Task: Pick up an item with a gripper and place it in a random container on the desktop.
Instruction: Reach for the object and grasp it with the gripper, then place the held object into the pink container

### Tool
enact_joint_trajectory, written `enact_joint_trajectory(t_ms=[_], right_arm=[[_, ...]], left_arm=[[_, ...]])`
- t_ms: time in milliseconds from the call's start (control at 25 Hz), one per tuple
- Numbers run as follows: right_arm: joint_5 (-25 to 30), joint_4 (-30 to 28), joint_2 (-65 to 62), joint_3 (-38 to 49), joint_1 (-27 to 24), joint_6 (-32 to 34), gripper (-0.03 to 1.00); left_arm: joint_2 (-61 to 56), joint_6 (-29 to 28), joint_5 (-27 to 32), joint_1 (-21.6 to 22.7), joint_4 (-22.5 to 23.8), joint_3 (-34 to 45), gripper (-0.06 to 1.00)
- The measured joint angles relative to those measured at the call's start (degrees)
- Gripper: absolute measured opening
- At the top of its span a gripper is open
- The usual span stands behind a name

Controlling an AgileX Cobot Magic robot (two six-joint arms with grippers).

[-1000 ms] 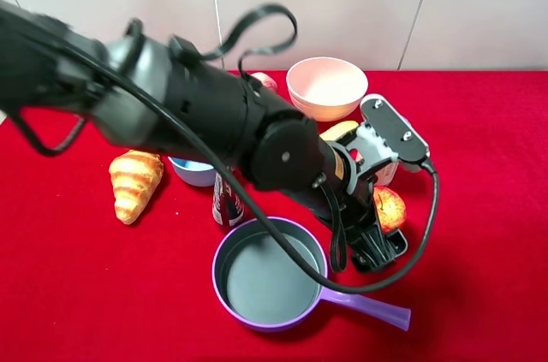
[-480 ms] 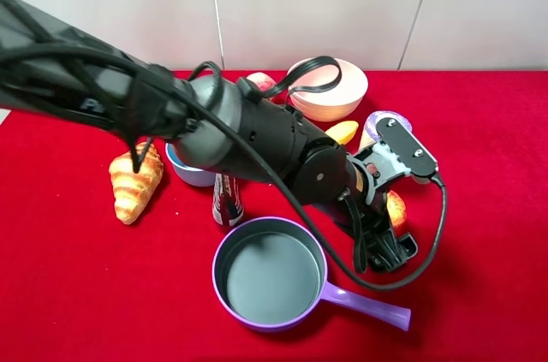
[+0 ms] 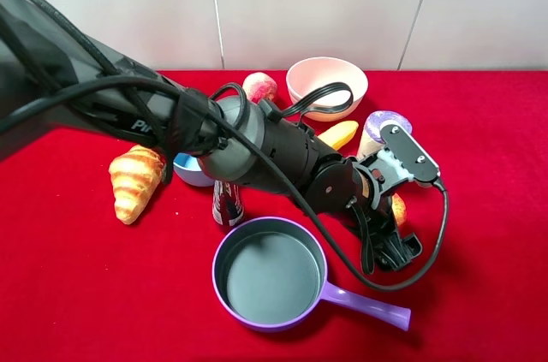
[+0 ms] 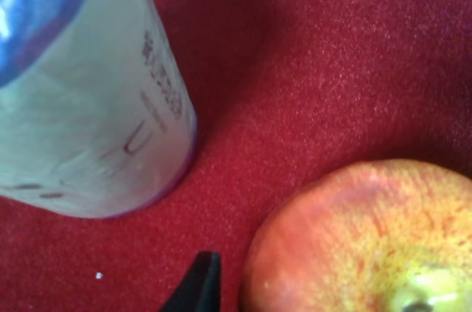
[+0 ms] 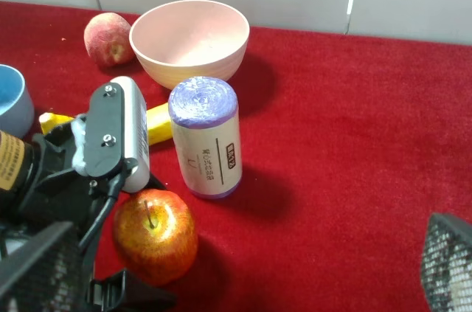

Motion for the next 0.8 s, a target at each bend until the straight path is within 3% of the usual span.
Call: enact_joint_trajectory(t_ms=[320,640,800], right_arm=[[0.0,0.0,0.0,0.0,0.0,0.0,0.69],[0.0,0.0,0.0,0.0,0.0,0.0,0.69],[0.0,0.0,0.0,0.0,0.0,0.0,0.69]], left_arm=[[0.0,0.0,-1.3,0.0,0.0,0.0,0.97],[0.0,0.0,-0.28,0.0,0.0,-0.13,0.71],[0.0,0.0,0.21,0.0,0.0,-0.18,0.71]])
